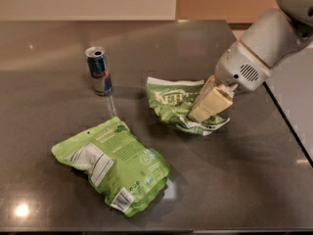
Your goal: Move green jalapeno chip bag near green rice chip bag
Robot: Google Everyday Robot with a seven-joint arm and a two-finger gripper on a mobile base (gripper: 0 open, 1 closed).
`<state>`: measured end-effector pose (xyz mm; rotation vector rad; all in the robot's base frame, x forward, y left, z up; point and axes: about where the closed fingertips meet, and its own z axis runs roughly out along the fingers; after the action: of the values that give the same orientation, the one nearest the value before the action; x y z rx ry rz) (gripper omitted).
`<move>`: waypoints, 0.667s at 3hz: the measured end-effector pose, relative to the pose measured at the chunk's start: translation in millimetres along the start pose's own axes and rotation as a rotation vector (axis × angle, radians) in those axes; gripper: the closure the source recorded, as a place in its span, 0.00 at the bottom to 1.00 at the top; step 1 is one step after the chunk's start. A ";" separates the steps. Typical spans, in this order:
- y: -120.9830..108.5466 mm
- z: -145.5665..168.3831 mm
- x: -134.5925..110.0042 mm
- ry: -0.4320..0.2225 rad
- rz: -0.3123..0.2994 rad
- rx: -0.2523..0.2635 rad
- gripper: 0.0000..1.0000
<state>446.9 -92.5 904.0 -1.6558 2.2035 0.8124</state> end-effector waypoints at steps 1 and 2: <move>18.1 11.1 -1.8 0.003 -0.013 -0.032 0.59; 29.9 17.1 -3.1 0.001 -0.027 -0.048 0.36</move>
Offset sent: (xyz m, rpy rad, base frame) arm -0.0465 0.0209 -0.0068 0.0221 0.0489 0.0789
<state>417.6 -74.4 900.1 -1.7051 2.1736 0.8636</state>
